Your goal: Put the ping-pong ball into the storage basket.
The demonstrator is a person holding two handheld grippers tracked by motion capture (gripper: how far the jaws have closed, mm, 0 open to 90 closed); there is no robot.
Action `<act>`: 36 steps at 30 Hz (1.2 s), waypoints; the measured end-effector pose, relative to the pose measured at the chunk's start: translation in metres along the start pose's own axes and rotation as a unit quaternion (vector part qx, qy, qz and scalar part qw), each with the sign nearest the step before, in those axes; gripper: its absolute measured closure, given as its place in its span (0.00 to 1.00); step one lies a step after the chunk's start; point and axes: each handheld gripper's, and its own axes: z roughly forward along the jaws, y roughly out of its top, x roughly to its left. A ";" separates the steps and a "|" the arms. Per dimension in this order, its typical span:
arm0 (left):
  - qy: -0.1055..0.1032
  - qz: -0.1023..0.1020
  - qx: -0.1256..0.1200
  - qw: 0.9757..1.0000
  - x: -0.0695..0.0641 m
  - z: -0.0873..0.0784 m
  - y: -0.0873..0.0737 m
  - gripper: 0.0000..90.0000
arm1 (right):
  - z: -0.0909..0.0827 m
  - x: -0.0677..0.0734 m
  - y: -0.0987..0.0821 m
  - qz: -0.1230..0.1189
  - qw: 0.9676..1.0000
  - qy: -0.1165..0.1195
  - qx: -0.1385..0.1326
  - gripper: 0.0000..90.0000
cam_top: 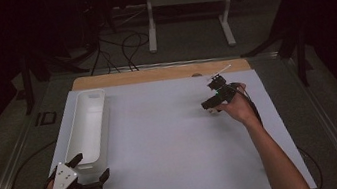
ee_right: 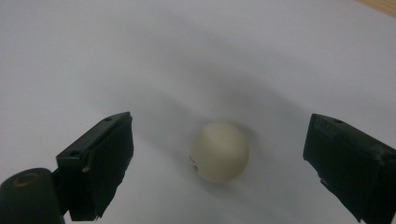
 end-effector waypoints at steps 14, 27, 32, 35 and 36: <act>0.000 0.001 0.001 1.000 0.000 0.000 0.000 0.00 | 0.009 -0.003 -0.001 0.009 1.000 0.000 0.020 0.09; 0.000 0.002 0.001 1.000 0.000 0.000 0.000 0.00 | 0.014 -0.006 -0.002 0.012 0.999 0.000 0.041 0.09; 0.000 0.001 0.001 1.000 0.000 0.000 0.000 0.00 | 0.017 -0.007 -0.003 0.014 0.999 0.003 0.047 0.09; 0.000 0.001 0.001 1.000 0.000 0.000 0.000 0.00 | 0.017 -0.007 -0.003 0.014 0.999 0.001 0.051 0.09; 0.000 0.001 0.001 1.000 0.000 0.000 0.000 0.00 | 0.018 -0.007 -0.003 0.014 0.999 0.001 0.052 0.09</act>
